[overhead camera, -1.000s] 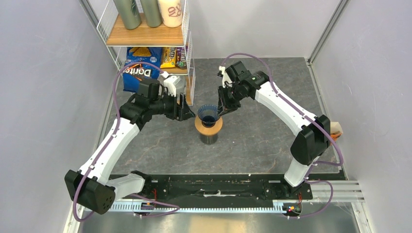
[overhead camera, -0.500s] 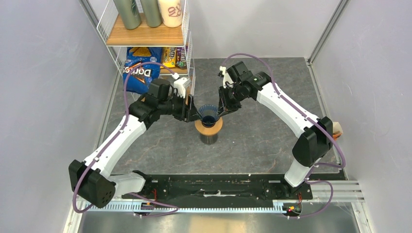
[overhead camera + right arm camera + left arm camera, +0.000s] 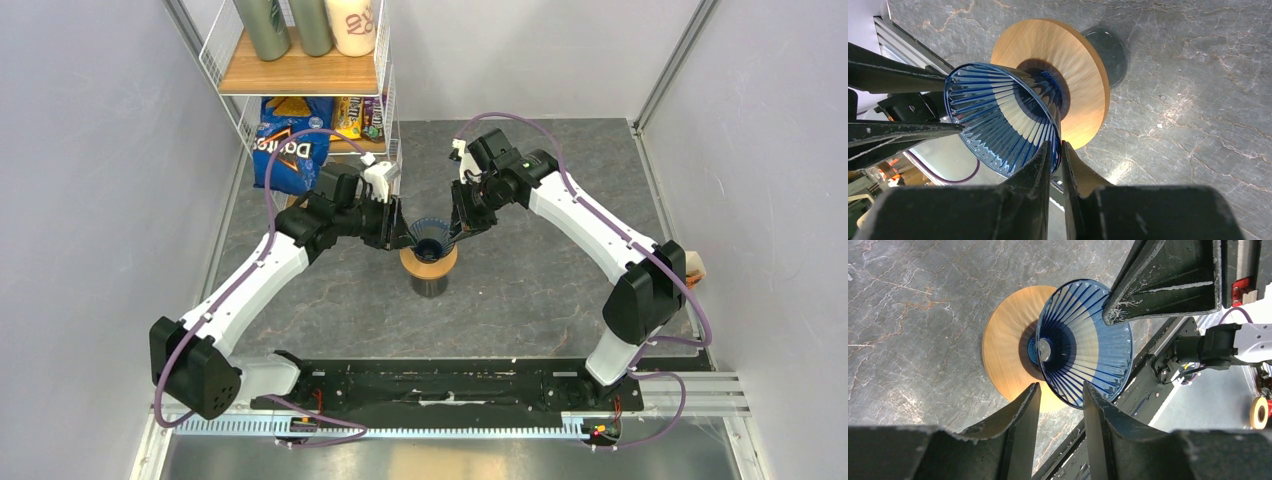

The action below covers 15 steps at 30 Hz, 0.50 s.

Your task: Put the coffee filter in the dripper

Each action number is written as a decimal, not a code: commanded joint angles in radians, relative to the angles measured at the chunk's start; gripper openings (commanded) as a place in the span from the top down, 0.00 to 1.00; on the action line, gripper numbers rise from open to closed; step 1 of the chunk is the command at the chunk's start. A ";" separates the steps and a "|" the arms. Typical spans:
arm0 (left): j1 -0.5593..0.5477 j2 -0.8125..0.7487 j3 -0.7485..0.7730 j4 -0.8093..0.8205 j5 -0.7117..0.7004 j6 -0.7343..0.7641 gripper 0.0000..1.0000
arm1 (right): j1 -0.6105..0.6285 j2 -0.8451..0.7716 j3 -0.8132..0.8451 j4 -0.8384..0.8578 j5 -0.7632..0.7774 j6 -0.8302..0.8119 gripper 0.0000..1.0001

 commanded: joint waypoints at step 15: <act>-0.006 0.053 0.002 0.043 -0.046 -0.050 0.87 | 0.000 0.010 0.032 -0.015 -0.026 -0.003 0.91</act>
